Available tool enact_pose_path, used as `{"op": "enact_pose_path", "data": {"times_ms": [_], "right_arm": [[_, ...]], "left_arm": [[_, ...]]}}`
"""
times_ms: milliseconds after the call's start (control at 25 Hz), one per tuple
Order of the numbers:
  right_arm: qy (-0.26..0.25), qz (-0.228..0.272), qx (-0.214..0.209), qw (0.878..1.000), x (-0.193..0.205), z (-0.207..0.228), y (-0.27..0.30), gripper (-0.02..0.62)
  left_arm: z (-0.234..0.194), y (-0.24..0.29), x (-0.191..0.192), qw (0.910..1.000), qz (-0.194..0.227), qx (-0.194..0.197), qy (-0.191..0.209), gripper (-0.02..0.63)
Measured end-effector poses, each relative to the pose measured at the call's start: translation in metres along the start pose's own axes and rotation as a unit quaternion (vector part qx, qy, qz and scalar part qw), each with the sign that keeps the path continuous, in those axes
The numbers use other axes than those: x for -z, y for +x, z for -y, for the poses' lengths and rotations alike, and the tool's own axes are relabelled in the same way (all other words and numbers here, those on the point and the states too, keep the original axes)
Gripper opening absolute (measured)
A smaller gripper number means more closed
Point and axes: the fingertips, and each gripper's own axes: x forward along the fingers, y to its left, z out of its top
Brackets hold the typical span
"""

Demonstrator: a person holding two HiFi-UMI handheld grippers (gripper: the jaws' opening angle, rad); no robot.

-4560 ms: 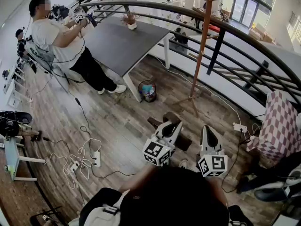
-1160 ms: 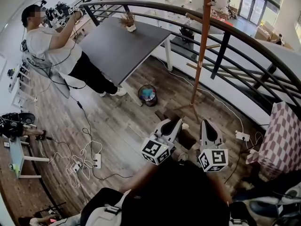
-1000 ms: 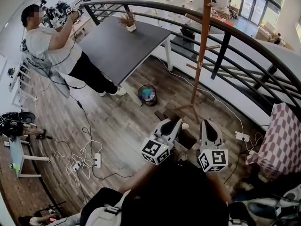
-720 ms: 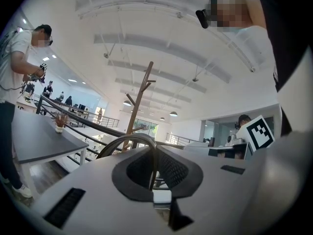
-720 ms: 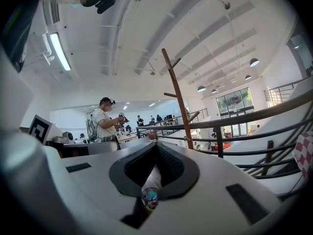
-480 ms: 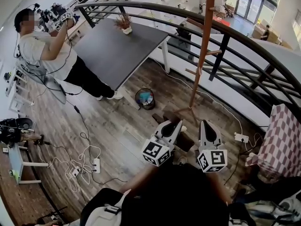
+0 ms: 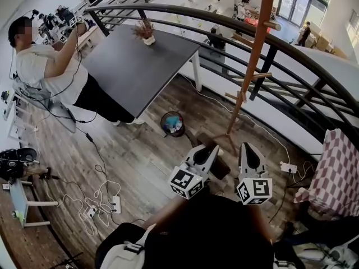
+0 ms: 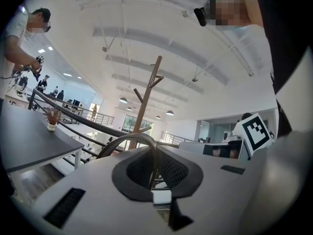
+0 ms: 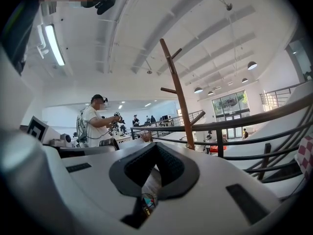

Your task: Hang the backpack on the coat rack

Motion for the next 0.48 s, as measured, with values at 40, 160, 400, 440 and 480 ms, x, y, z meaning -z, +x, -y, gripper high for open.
{"op": "enact_pose_path", "data": {"times_ms": [40, 160, 400, 440, 480], "right_arm": [[-0.001, 0.000, 0.002, 1.000, -0.001, 0.000, 0.004, 0.012], [-0.003, 0.000, 0.011, 1.000, -0.003, 0.000, 0.018, 0.012], [-0.006, 0.006, 0.040, 0.999, -0.017, -0.001, 0.048, 0.012], [-0.006, 0.008, 0.045, 0.999, -0.019, -0.001, 0.051, 0.012], [-0.006, 0.009, 0.049, 0.999, -0.020, -0.001, 0.054, 0.012]], "left_arm": [[-0.004, 0.002, -0.001, 1.0000, 0.001, 0.002, 0.000, 0.017], [-0.017, 0.010, -0.008, 0.9999, 0.002, 0.010, -0.001, 0.017], [-0.045, 0.027, -0.030, 0.9993, 0.002, 0.038, 0.002, 0.017], [-0.048, 0.030, -0.032, 0.9990, 0.001, 0.044, 0.003, 0.017], [-0.050, 0.032, -0.034, 0.9987, 0.000, 0.050, 0.005, 0.017]]}}
